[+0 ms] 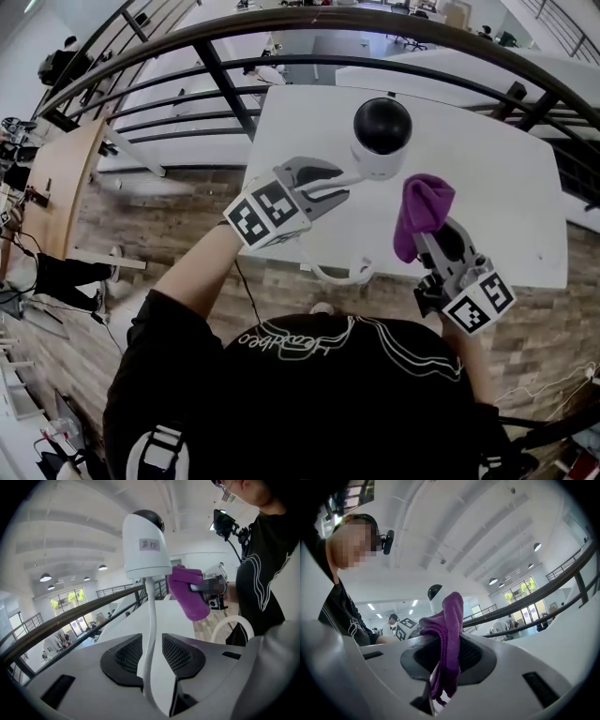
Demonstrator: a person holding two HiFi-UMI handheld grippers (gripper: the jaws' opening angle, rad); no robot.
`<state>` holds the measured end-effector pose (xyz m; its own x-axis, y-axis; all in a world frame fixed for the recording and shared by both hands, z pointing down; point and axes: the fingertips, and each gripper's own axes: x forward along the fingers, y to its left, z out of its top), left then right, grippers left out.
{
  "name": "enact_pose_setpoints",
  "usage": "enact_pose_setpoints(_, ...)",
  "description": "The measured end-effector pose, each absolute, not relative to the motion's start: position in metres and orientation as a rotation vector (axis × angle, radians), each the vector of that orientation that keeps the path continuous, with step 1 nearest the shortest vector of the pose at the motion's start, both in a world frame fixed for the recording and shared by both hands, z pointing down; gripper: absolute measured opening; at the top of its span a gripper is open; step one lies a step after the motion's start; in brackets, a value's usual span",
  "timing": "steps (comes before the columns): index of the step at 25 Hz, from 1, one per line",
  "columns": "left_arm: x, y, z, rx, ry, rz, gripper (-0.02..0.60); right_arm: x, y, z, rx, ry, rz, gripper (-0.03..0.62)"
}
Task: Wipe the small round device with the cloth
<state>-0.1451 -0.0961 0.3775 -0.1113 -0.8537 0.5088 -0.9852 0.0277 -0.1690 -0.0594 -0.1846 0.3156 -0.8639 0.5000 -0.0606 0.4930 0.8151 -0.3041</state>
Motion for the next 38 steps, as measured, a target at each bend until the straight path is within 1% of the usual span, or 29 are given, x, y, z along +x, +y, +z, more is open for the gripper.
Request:
enact_pose_setpoints(9, -0.145, -0.113, 0.394, 2.002, -1.919, 0.840, 0.120, -0.058, -0.195, 0.320, -0.690, -3.007, 0.484, 0.066)
enact_pose_setpoints(12, -0.147, -0.115, 0.400, 2.012, -1.907, 0.872, 0.081, -0.058, -0.195, 0.321, -0.662, -3.018, 0.475, 0.066)
enact_pose_setpoints(16, -0.147, -0.113, 0.399, 2.027, -1.910, 0.880, 0.064, -0.054, -0.191, 0.319, -0.619, -3.033, 0.466, 0.066)
enact_pose_setpoints(29, -0.147, -0.114, 0.399, 2.067, -1.868, 0.889, 0.058, -0.047, -0.183, 0.297, -0.526, -3.124, 0.330, 0.066)
enact_pose_setpoints(34, -0.146, -0.114, 0.399, 2.073, -1.848, 0.894, 0.058, -0.048, -0.186, 0.268, -0.509, -3.199, 0.151, 0.066)
enact_pose_setpoints(38, -0.147, -0.114, 0.398, 2.074, -1.837, 0.893, 0.058, -0.051, -0.182, 0.235, -0.517, -3.257, -0.127, 0.067)
